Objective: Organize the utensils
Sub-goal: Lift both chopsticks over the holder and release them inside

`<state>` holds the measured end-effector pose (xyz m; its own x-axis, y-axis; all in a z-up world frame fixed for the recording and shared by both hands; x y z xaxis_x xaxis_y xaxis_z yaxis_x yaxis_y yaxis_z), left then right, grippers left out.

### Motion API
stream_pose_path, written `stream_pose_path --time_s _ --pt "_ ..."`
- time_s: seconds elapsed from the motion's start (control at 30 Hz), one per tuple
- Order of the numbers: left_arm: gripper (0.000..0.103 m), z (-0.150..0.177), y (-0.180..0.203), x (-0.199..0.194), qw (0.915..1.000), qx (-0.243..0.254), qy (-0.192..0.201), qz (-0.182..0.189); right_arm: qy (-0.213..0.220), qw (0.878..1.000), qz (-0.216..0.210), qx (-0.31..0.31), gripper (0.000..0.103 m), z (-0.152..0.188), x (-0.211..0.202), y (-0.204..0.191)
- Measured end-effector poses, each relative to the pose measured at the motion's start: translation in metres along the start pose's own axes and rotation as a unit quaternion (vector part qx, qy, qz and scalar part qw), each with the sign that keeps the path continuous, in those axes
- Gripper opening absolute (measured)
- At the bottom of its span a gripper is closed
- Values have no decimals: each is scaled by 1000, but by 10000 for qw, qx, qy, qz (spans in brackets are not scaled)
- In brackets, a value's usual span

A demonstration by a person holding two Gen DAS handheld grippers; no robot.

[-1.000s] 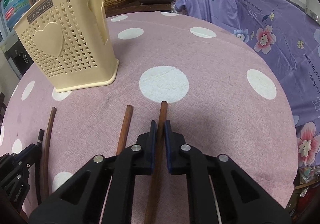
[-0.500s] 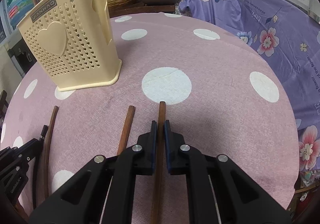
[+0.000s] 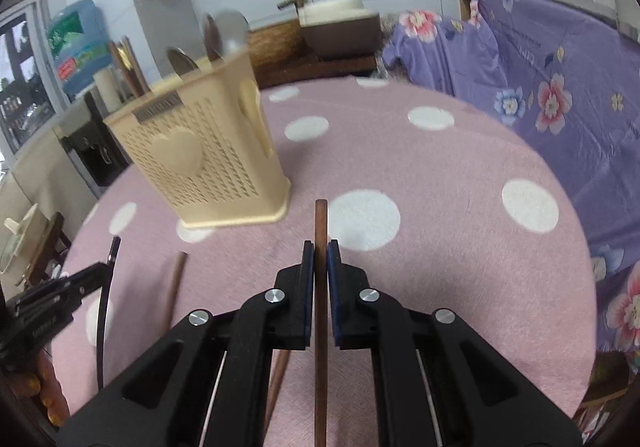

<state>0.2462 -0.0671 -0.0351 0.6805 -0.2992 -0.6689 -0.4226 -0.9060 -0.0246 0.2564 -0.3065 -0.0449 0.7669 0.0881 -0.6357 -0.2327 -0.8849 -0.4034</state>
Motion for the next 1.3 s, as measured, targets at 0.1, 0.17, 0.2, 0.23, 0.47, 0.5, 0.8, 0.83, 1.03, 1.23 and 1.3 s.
stream_pose_path --time_s 0.1,0.17,0.2,0.23,0.47,0.5,0.8,0.83,1.03,1.23,1.3 --pt "8 -22 -8 -24 9993 20 358 -86 344 9989 -286 -121 8 -16 -30 -12" --pt "8 -34 -9 -37 9984 54 553 -143 591 9971 -439 -212 8 -27 -51 -20" --pt "8 -41 -10 -44 9976 62 668 -170 716 9958 -506 -249 8 -34 -61 -23" --pt "8 -48 -11 -50 9968 59 773 -189 821 9946 -560 -292 8 -39 -70 -27" --pt "8 -71 -21 -73 9927 33 1161 -310 1119 9899 -761 -419 7 -61 -103 -40" --pt "8 -73 -23 -76 9920 1 1219 -325 1142 9895 -765 -439 8 -62 -105 -41" --pt "8 -80 -29 -80 9905 -26 1310 -424 1120 9887 -785 -607 7 -66 -103 -55" --pt "8 -79 -30 -79 9906 -29 1304 -419 1111 9888 -788 -611 7 -67 -102 -56" --pt "8 -82 -34 -79 9905 -49 1316 -394 1057 9889 -834 -631 7 -72 -98 -60" --pt "8 -104 -37 -93 9892 35 1447 -245 1038 9871 -996 -707 7 -91 -107 -75" --pt "8 -119 -35 -104 9879 86 1543 -162 990 9865 -1091 -712 8 -104 -112 -84"
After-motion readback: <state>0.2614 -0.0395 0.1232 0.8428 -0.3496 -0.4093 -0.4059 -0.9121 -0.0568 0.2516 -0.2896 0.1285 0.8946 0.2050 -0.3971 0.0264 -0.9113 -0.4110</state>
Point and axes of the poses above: each gripper's, at about its wrist camera, not at the fingertips, and x roughly the way its jaws point, y to its right, z to its underside, the point moved 4 cm from there along x, roughly the way its jaws point, and after that the axes turned 14 degrees about x, right-handed, at the moved point
